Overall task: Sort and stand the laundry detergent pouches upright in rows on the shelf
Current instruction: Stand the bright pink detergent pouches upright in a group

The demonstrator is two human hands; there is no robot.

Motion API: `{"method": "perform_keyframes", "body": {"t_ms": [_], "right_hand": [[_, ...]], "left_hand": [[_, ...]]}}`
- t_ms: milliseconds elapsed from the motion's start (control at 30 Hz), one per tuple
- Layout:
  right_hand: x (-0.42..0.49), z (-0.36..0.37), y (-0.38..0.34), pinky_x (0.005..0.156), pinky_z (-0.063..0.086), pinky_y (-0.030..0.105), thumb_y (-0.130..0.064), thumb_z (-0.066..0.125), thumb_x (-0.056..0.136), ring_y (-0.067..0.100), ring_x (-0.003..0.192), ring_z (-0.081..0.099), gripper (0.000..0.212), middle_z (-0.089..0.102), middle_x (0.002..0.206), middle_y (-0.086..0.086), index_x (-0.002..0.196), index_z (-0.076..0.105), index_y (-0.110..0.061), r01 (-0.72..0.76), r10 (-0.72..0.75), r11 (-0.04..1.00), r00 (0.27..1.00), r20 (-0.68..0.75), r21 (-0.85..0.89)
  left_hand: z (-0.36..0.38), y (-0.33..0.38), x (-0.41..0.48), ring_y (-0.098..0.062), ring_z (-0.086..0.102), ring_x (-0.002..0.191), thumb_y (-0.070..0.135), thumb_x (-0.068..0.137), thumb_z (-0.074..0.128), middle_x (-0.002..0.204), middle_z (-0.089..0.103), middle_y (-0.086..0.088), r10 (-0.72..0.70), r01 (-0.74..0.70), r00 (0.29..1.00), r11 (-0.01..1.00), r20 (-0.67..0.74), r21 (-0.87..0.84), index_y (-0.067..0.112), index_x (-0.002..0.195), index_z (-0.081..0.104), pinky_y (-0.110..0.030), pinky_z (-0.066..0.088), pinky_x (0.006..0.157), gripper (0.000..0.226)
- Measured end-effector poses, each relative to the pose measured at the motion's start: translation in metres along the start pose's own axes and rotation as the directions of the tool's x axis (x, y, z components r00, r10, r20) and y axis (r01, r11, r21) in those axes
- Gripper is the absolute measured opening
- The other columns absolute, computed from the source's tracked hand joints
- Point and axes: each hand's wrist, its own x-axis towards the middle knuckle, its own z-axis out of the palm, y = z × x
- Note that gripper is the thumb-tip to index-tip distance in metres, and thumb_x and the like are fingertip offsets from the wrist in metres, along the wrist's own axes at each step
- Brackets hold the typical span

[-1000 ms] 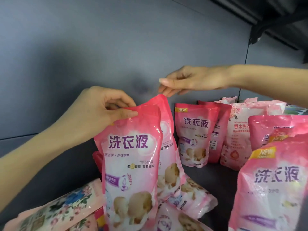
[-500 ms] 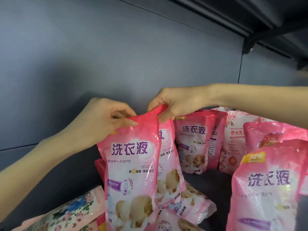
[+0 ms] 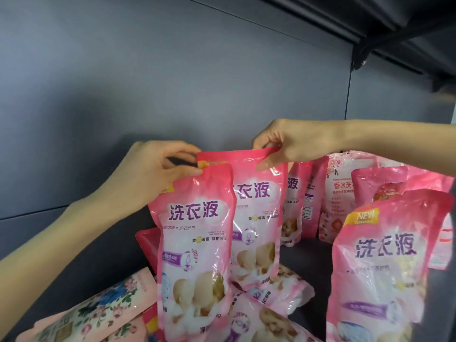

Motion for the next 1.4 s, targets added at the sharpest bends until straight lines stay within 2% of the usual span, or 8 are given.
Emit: {"method": "perform_keyframes", "body": {"t_ms": [100,233,367,533,800,1033,1233,1400], "right_hand": [[-0.013,-0.008,0.013,0.062,0.052,0.021,-0.004,0.063,0.085,0.012,0.068,0.067,0.008,0.072,0.078,0.004,0.081,0.066,-0.011,-0.041,0.041,0.999,0.999,-0.025,0.006],[-0.028,-0.018,0.030,0.056,0.046,0.014,-0.003,0.064,0.084,0.004,0.057,0.061,0.015,0.068,0.064,-0.007,0.073,0.064,-0.014,-0.089,0.086,0.996,0.994,-0.061,-0.033],[-0.041,-0.026,0.051,0.053,0.043,0.016,-0.005,0.066,0.082,0.002,0.051,0.050,0.018,0.061,0.057,-0.006,0.067,0.062,-0.011,-0.162,0.151,0.982,0.982,-0.113,-0.098],[-0.056,-0.030,0.080,0.049,0.040,0.012,-0.006,0.068,0.082,0.001,0.045,0.043,0.028,0.052,0.049,-0.008,0.059,0.056,-0.015,-0.309,0.287,0.929,0.949,-0.132,-0.205],[-0.067,-0.029,0.096,0.055,0.039,0.009,-0.013,0.071,0.082,0.009,0.063,0.054,0.020,0.060,0.068,-0.010,0.071,0.057,-0.024,-0.411,0.357,0.808,0.911,-0.204,-0.422],[-0.066,-0.028,0.093,0.066,0.044,0.027,-0.021,0.069,0.083,0.020,0.072,0.055,0.029,0.059,0.069,-0.008,0.062,0.051,-0.031,-0.469,0.390,0.714,0.883,-0.261,-0.520],[-0.069,-0.028,0.095,0.067,0.041,0.025,-0.022,0.071,0.080,0.015,0.072,0.055,0.010,0.059,0.074,-0.009,0.081,0.061,-0.024,-0.547,0.461,0.707,0.837,-0.294,-0.448],[-0.068,-0.027,0.091,0.086,0.047,0.030,-0.017,0.071,0.080,0.021,0.097,0.061,0.034,0.066,0.105,0.002,0.112,0.063,-0.016,-0.563,0.477,0.745,0.825,-0.304,-0.358]], "left_hand": [[-0.012,-0.013,-0.001,0.003,0.066,0.074,0.044,0.062,0.072,0.084,0.070,0.018,-0.149,0.130,0.968,0.986,0.201,0.102,0.044,0.096,0.064,-0.012,0.051,0.055,0.035],[-0.017,-0.025,0.002,-0.002,0.066,0.061,0.021,0.069,0.079,0.071,0.072,0.006,-0.194,0.173,0.962,0.977,0.194,0.122,0.029,0.074,0.073,-0.017,0.053,0.054,0.010],[-0.016,-0.021,0.009,-0.004,0.066,0.062,0.020,0.066,0.081,0.068,0.072,0.008,-0.169,0.161,0.981,0.984,0.097,0.080,0.027,0.065,0.073,-0.016,0.053,0.054,0.011],[-0.002,0.002,0.027,-0.002,0.055,0.047,0.022,0.066,0.080,0.063,0.070,0.007,-0.135,0.135,0.980,0.991,0.147,0.009,0.024,0.067,0.072,-0.018,0.051,0.046,0.009],[0.022,0.035,0.075,0.004,0.046,0.036,0.015,0.071,0.077,0.060,0.066,0.007,-0.064,0.081,0.987,0.990,0.150,-0.115,0.017,0.073,0.067,-0.010,0.042,0.040,0.010],[0.088,0.045,0.109,0.004,0.048,0.041,0.011,0.074,0.077,0.052,0.063,0.012,0.038,0.006,0.973,0.982,0.229,-0.189,0.019,0.068,0.066,-0.013,0.042,0.042,0.015],[0.153,0.035,0.112,0.007,0.056,0.054,0.010,0.077,0.074,0.069,0.062,0.007,0.096,-0.027,0.931,0.980,0.353,-0.196,0.006,0.090,0.070,-0.011,0.044,0.052,0.014],[0.160,0.032,0.113,0.013,0.056,0.054,0.010,0.080,0.071,0.070,0.063,0.010,0.125,-0.043,0.920,0.974,0.372,-0.221,0.007,0.089,0.069,-0.003,0.039,0.052,0.010]]}}
